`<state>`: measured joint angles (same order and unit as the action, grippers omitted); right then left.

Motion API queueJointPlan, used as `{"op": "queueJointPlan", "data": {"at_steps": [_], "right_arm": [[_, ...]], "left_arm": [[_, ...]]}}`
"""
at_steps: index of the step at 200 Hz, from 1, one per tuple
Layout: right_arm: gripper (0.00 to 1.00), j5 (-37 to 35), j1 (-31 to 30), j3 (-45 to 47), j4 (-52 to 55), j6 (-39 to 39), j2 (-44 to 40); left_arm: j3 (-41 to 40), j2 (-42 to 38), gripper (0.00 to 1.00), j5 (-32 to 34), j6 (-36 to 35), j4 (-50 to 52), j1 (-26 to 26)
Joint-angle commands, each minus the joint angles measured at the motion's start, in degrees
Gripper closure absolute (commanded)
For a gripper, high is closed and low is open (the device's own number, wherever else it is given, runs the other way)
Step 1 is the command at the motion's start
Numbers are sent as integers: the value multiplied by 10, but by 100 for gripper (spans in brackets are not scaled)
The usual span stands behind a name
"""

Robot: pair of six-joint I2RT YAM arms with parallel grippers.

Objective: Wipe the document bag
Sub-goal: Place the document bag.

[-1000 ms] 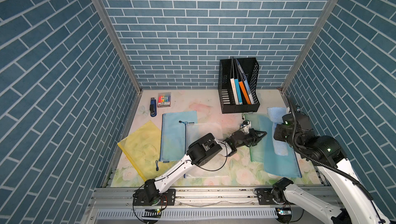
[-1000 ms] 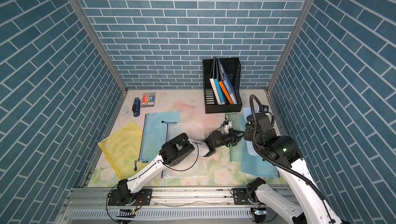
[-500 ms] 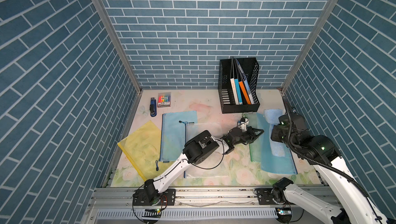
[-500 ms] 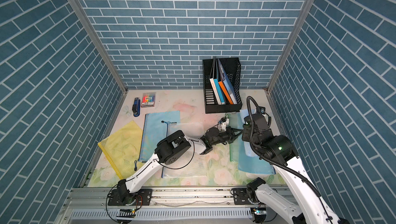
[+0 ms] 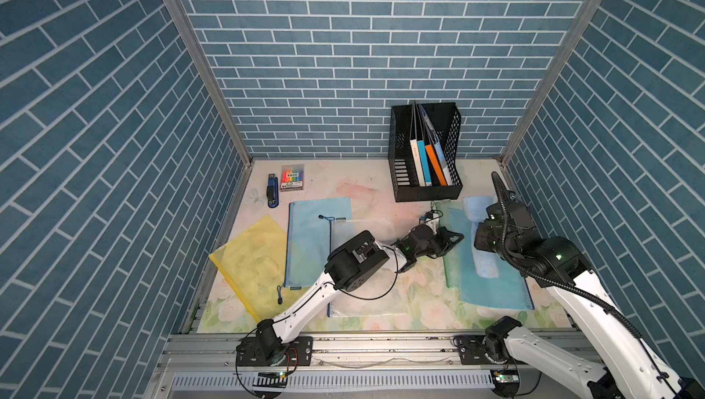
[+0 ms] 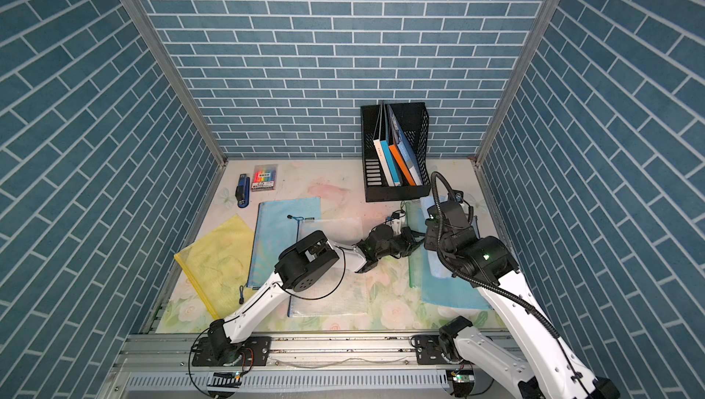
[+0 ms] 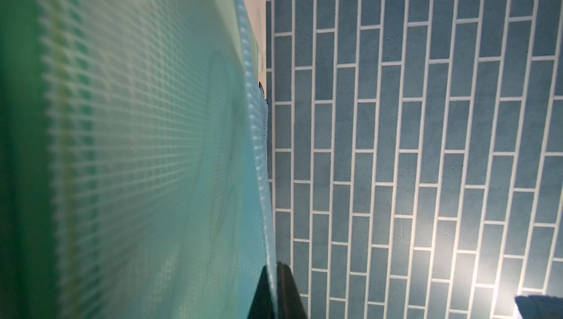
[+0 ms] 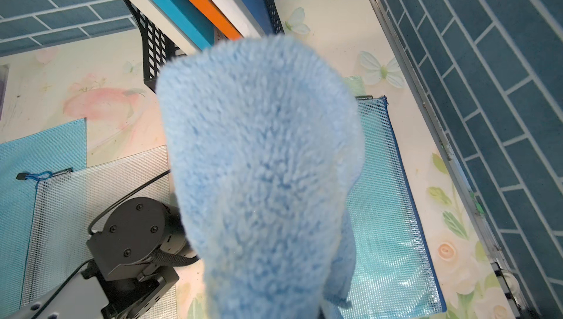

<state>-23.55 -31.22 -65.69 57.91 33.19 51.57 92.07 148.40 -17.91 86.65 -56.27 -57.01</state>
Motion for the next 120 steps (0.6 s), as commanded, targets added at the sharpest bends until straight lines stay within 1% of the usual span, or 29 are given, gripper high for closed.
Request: {"op": "queueJointPlan", "data": {"at_steps": [1, 11, 42, 51, 56, 67, 85, 106, 120], "right_arm": [[100, 2, 2, 6, -15, 20, 4], [100, 4, 2, 8, -18, 20, 6], [100, 12, 2, 13, -31, 20, 16], [100, 14, 3, 14, -34, 20, 18], [100, 16, 2, 15, -35, 20, 20], [100, 19, 2, 17, -38, 20, 23], [100, 20, 2, 17, -42, 19, 27], [100, 19, 2, 16, -46, 16, 29], [100, 20, 3, 14, -49, 15, 30]], "left_arm": [[13, -6, 95, 12, -16, 24, 5], [26, 1, 93, 5, -17, 33, 5], [26, 2, 92, 18, -13, 42, 6], [30, 3, 91, 15, -14, 52, 7], [31, 4, 87, 13, -14, 54, 7], [28, 3, 74, 10, -16, 55, 7], [10, -8, 68, 15, -16, 54, 7], [-14, -27, 47, 23, -27, 50, 8], [-15, -37, 40, 24, -35, 68, 9]]}}
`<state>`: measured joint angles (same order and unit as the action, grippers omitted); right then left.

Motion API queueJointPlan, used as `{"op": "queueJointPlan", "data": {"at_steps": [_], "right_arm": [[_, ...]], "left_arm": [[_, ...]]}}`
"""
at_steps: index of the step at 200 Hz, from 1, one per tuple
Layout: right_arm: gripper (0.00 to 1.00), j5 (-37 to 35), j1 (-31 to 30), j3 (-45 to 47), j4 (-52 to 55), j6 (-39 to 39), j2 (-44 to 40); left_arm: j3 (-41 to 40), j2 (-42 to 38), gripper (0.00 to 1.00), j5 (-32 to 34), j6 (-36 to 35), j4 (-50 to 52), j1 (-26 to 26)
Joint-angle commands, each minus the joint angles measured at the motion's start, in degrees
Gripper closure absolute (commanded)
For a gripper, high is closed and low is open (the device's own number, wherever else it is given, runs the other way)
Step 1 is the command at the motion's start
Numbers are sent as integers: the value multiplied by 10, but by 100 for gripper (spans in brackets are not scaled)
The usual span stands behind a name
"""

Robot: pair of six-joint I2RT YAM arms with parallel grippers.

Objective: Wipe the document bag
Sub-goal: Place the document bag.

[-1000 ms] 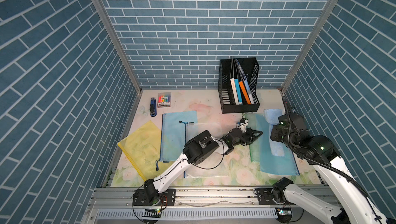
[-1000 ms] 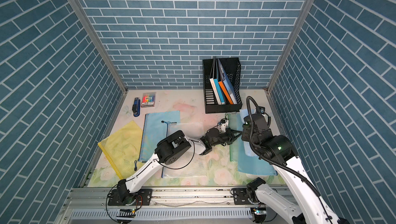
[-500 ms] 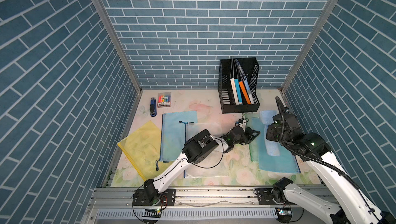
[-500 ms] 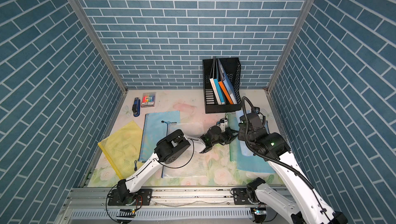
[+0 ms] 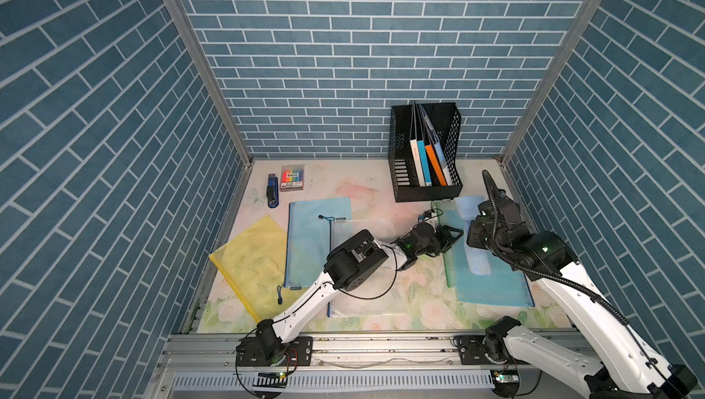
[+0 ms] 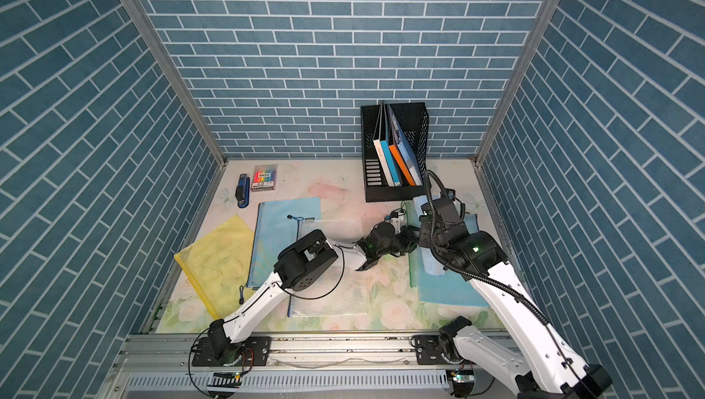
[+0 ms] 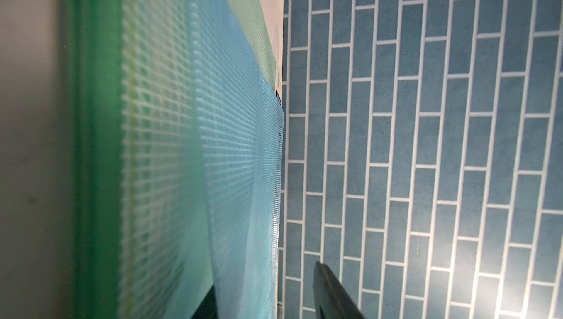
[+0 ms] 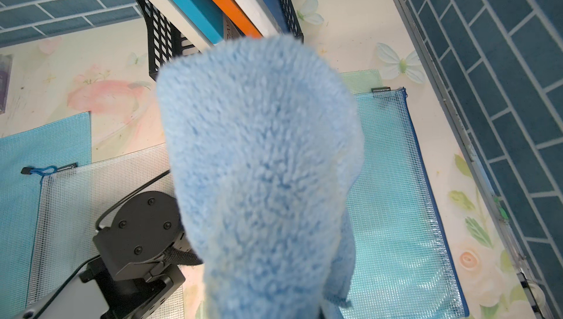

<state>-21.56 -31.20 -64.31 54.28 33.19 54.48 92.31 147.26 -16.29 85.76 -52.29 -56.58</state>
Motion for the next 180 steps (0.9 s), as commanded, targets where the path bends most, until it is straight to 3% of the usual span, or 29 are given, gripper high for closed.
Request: {"op": "queueJointPlan", "data": {"at_steps": [1, 17, 34, 67, 137, 180], "right_arm": [[100, 0, 2, -1, -13, 15, 1], [100, 2, 3, -5, -13, 14, 4], [100, 3, 3, -9, -13, 13, 5], [100, 2, 4, -12, -15, 11, 6], [100, 10, 4, -25, -20, 5, 27], [100, 56, 3, -37, -43, 7, 69]], "left_arm": [[-17, -26, 39, 7, -27, 31, 4], [6, -45, 36, 9, -68, 122, 4], [52, -75, 32, 49, -148, 308, 1], [66, -111, 31, 90, -188, 410, 1], [34, -194, 26, 161, -296, 503, 16], [-169, -361, 25, 123, -355, 448, 112]]}}
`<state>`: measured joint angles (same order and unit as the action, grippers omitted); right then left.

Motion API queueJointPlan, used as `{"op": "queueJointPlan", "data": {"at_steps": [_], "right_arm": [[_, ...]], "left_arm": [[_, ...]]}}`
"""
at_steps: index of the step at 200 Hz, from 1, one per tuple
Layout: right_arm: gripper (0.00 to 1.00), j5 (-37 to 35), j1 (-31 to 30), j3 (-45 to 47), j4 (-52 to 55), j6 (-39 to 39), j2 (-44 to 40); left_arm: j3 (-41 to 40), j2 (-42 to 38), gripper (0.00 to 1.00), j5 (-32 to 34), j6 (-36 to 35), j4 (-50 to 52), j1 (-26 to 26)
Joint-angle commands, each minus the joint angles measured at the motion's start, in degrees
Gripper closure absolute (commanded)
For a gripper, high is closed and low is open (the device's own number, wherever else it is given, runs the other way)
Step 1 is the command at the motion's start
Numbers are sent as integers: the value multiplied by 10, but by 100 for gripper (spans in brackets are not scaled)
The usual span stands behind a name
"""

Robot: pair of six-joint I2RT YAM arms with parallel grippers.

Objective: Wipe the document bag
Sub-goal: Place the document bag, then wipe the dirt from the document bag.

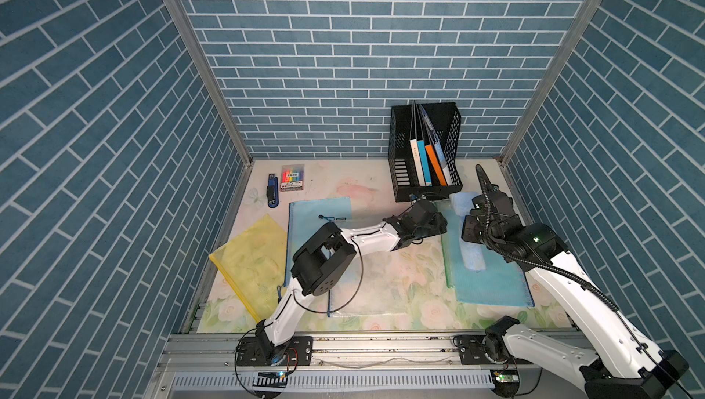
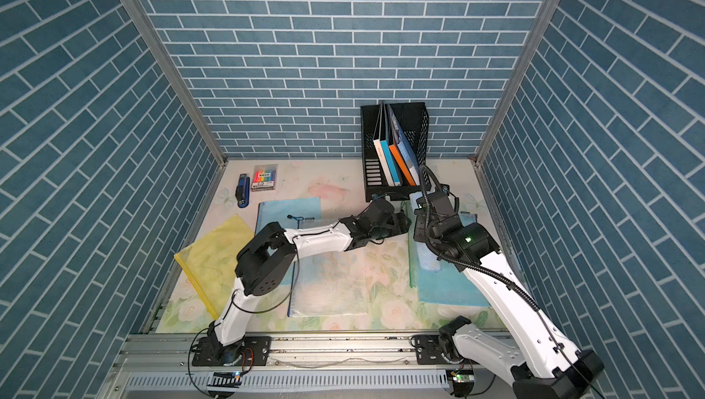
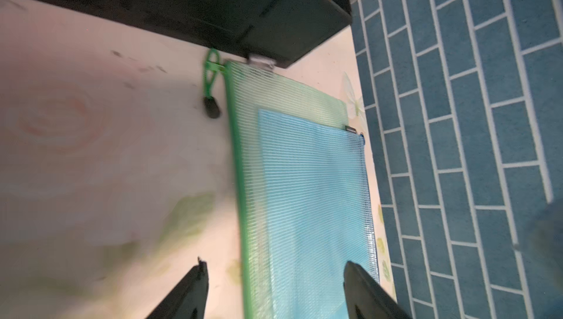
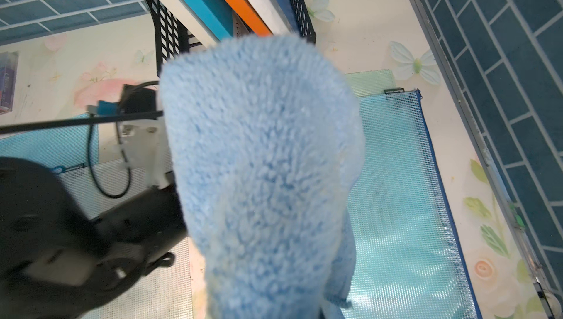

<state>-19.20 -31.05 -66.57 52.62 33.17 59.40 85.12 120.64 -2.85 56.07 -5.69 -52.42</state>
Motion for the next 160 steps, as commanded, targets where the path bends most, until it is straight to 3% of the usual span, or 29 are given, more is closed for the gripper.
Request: {"op": "queueJointPlan", "data": {"at_steps": [1, 44, 104, 160], "right_arm": [[100, 33, 1, -14, -28, 8, 21], [100, 89, -29, 14, -107, 38, 82], [100, 114, -141, 2, -201, 73, 247], [100, 142, -194, -67, -223, 59, 411]], "left_arm": [[-102, -100, 25, -13, -59, -19, 74], [-269, -254, 25, -91, -134, 16, 204], [-430, -364, 21, -161, -193, 52, 357], [-475, -334, 20, -188, -219, 56, 388]]}}
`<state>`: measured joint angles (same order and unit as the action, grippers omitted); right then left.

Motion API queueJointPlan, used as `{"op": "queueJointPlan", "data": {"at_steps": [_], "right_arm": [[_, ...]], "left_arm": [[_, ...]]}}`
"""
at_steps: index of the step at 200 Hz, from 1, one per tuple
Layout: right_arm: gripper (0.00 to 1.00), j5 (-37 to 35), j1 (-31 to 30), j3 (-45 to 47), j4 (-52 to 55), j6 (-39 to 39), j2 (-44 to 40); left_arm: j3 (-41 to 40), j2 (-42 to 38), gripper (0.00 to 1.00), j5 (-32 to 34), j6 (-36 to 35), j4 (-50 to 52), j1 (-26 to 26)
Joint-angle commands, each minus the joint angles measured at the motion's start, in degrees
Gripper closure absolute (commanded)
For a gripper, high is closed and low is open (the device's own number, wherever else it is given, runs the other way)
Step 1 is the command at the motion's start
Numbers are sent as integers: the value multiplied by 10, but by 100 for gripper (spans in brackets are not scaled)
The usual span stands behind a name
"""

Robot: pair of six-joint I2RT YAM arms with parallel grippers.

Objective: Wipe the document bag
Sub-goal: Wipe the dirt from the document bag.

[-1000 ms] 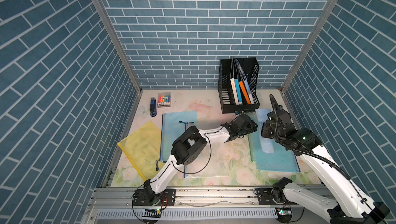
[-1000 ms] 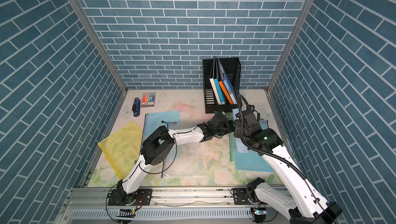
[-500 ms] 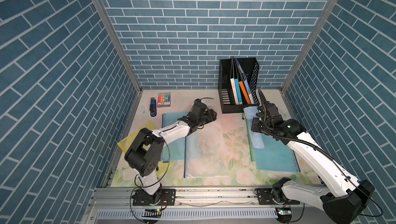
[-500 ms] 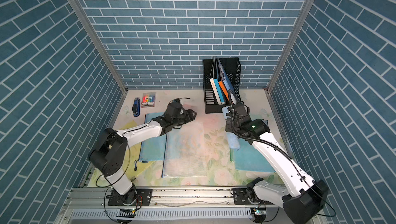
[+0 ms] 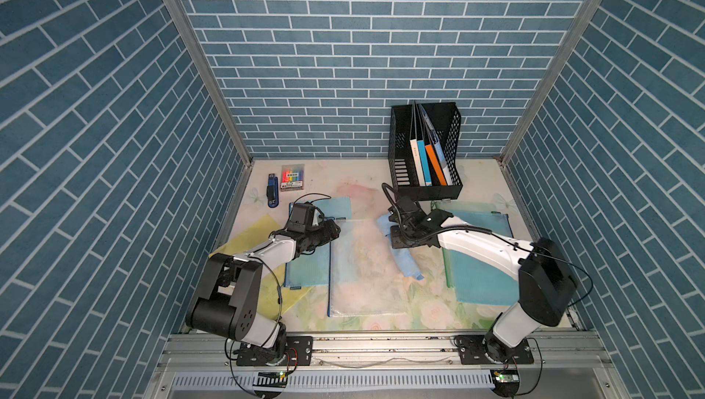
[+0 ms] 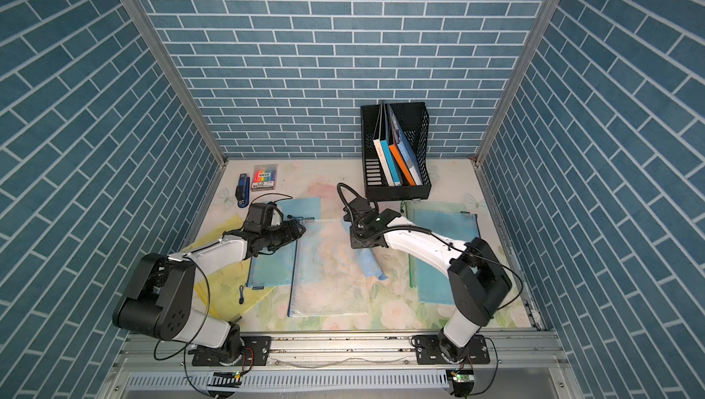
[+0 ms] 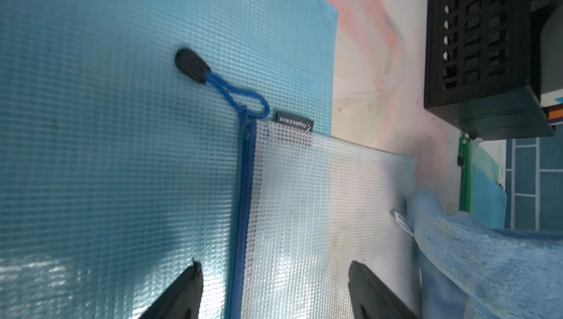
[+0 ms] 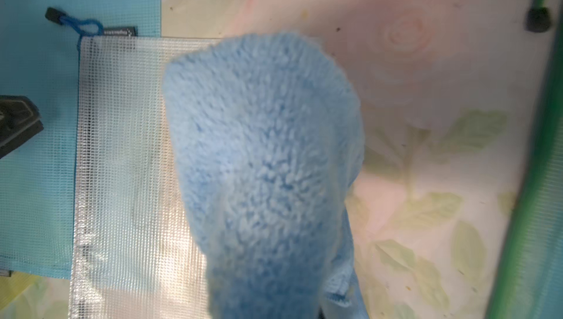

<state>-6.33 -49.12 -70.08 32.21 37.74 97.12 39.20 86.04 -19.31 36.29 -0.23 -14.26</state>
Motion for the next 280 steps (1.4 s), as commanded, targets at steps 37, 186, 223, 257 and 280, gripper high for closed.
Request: {"op": "queueJointPlan", "data": {"at_steps": [37, 186, 223, 257, 280], "right_arm": [[100, 38, -17, -22, -41, 24, 87], [100, 102, -24, 2, -87, 68, 162], [100, 91, -26, -13, -66, 54, 152], [100, 93, -46, -77, -24, 21, 169], [100, 95, -68, -133, -4, 5, 193]], "left_arm": [[-38, 28, 21, -47, -25, -21, 8], [-79, -8, 66, -127, 9, -105, 7], [-84, -1, 81, -121, 5, -107, 7], [-82, 8, 88, -102, -11, -97, 7], [-74, 12, 88, -79, -26, -75, 7]]}}
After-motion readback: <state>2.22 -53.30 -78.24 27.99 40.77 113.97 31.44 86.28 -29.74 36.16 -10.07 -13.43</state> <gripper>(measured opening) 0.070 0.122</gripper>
